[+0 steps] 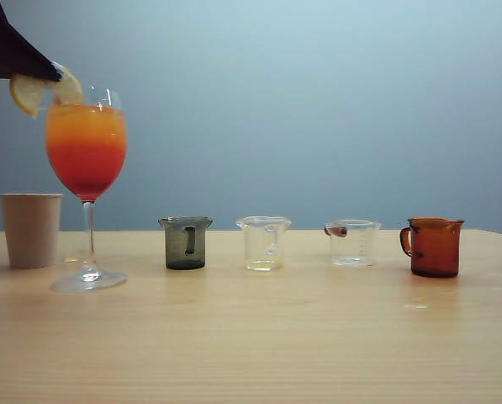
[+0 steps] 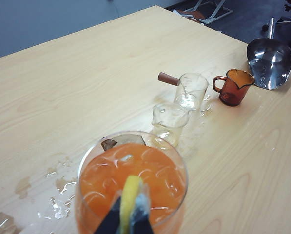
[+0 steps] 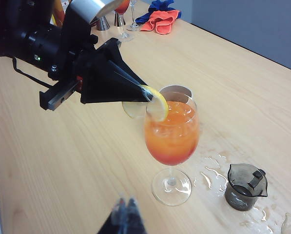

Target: Pick up the lemon slice from the paper cup on the left and carefully insert it into the rim of the goblet.

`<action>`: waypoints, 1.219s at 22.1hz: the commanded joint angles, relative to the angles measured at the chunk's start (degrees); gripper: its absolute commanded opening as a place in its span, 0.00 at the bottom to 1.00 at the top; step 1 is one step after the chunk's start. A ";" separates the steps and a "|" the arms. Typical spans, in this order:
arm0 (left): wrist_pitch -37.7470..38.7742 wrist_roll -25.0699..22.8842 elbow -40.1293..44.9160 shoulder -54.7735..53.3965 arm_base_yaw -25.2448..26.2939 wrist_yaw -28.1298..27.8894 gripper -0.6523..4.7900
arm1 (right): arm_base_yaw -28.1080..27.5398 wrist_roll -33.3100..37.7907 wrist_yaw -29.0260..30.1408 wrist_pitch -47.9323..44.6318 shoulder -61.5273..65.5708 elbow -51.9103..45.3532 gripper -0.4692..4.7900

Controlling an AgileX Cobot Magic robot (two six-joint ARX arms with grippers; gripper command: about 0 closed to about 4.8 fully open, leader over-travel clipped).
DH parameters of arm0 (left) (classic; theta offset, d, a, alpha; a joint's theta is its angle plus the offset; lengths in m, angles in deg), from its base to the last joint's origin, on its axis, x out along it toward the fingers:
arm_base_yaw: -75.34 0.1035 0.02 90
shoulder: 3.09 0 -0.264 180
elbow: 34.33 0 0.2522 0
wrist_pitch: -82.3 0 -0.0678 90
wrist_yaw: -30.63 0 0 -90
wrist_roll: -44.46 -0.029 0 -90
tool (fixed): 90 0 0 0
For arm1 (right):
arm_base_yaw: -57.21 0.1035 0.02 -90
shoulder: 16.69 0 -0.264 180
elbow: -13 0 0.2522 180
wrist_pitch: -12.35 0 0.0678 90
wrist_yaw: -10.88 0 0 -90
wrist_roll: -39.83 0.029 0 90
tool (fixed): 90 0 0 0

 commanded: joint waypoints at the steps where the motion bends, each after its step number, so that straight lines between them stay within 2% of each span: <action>1: 0.04 -0.61 0.02 0.15 0.04 0.09 0.11 | 0.04 -0.07 0.02 -1.14 -0.28 0.24 0.08; 14: 0.04 -0.61 0.02 0.09 -0.44 -2.01 0.11 | 0.04 -0.09 0.02 -1.16 -0.28 0.24 0.08; 27: -1.11 -0.39 0.00 0.09 -1.51 -1.14 0.13 | 0.02 -0.09 0.00 -1.36 -0.28 0.24 0.08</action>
